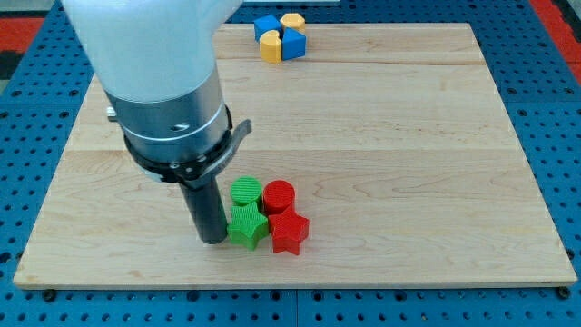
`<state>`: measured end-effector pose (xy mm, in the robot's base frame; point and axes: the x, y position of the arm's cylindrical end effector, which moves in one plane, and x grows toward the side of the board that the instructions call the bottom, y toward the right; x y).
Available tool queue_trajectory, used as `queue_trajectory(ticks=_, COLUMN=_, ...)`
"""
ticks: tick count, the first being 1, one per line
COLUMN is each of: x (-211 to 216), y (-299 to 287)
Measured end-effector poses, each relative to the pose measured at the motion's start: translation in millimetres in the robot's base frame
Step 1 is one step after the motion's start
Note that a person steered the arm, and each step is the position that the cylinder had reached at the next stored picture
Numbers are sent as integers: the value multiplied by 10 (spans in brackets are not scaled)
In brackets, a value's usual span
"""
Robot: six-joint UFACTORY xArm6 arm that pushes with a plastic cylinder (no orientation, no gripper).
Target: Nudge the green circle a bit right
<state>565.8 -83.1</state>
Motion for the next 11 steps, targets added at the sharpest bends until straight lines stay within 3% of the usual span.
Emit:
queue_trajectory(ticks=5, x=-14, y=-50)
queue_trajectory(ticks=11, x=-577, y=-154)
